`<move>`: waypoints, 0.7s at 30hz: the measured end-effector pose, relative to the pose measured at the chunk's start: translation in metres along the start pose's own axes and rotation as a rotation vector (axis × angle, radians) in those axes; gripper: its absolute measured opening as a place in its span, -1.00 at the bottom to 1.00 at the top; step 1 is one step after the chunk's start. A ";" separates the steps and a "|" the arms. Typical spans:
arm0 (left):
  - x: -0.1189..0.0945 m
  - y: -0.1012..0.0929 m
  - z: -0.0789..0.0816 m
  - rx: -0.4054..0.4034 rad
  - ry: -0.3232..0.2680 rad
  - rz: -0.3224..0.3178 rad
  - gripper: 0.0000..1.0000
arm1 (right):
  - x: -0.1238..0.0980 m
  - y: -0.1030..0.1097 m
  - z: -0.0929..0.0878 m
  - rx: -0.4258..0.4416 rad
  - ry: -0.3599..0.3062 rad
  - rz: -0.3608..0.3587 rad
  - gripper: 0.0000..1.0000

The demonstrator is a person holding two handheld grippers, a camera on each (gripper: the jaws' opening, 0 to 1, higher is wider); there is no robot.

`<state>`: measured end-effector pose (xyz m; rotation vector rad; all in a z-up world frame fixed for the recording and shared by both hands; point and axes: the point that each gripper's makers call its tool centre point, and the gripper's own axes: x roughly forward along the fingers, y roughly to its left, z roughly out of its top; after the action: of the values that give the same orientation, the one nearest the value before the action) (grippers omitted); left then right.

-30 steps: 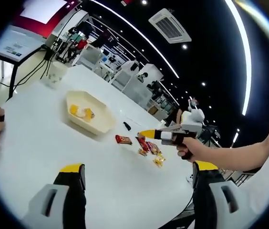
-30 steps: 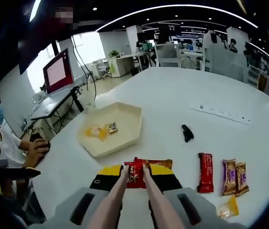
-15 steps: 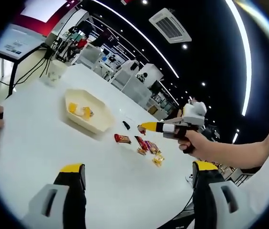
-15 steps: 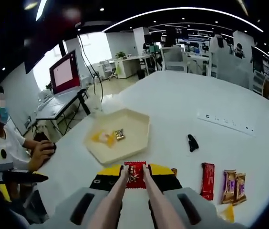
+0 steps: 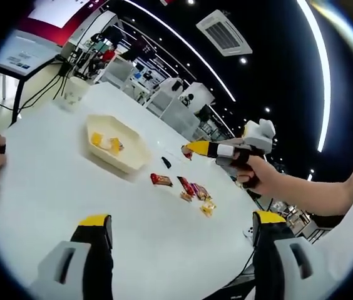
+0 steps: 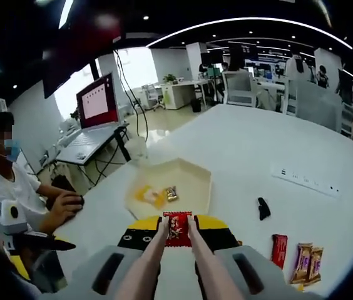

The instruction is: Place the target food into the container with the food tongs after gripping and lifting it, then release it inside without dropping or visibly crushing the food.

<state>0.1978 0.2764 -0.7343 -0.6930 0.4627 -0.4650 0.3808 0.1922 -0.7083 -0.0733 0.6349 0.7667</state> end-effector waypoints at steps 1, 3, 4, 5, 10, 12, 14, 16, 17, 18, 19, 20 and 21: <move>0.000 0.000 0.000 -0.001 0.003 -0.001 0.87 | 0.001 0.003 0.003 -0.011 -0.004 0.007 -0.62; 0.000 0.000 0.000 0.004 0.003 -0.002 0.87 | 0.003 0.007 0.007 -0.018 -0.004 0.017 -0.62; -0.001 0.001 0.000 0.003 0.003 -0.001 0.87 | 0.004 0.009 0.009 -0.024 -0.007 0.020 -0.62; -0.001 0.001 0.000 -0.001 0.001 0.000 0.87 | 0.006 0.011 0.012 -0.028 -0.008 0.024 -0.62; -0.001 0.003 0.000 -0.008 -0.003 0.002 0.87 | 0.011 0.018 0.020 -0.036 -0.012 0.039 -0.62; -0.001 0.003 0.000 -0.009 -0.005 0.002 0.87 | 0.015 0.020 0.024 -0.044 -0.012 0.051 -0.62; -0.001 0.004 0.000 -0.010 -0.007 0.002 0.87 | 0.018 0.022 0.026 -0.049 -0.006 0.064 -0.62; 0.000 0.005 0.001 -0.011 -0.007 0.002 0.87 | 0.021 0.024 0.028 -0.061 -0.004 0.070 -0.62; -0.001 0.005 0.001 -0.012 -0.008 0.002 0.87 | 0.022 0.025 0.030 -0.063 -0.004 0.073 -0.62; -0.001 0.005 0.001 -0.013 -0.008 0.002 0.87 | 0.024 0.026 0.031 -0.065 -0.004 0.077 -0.62; -0.001 0.006 0.002 -0.012 -0.009 0.002 0.87 | 0.026 0.027 0.033 -0.066 -0.005 0.078 -0.62; -0.001 0.007 0.002 -0.012 -0.009 0.004 0.87 | 0.028 0.027 0.035 -0.068 -0.007 0.082 -0.62; -0.002 0.008 0.002 -0.014 -0.009 0.005 0.87 | 0.029 0.027 0.036 -0.068 -0.007 0.083 -0.62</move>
<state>0.1996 0.2837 -0.7385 -0.7066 0.4593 -0.4541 0.3969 0.2402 -0.6915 -0.1075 0.6084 0.8691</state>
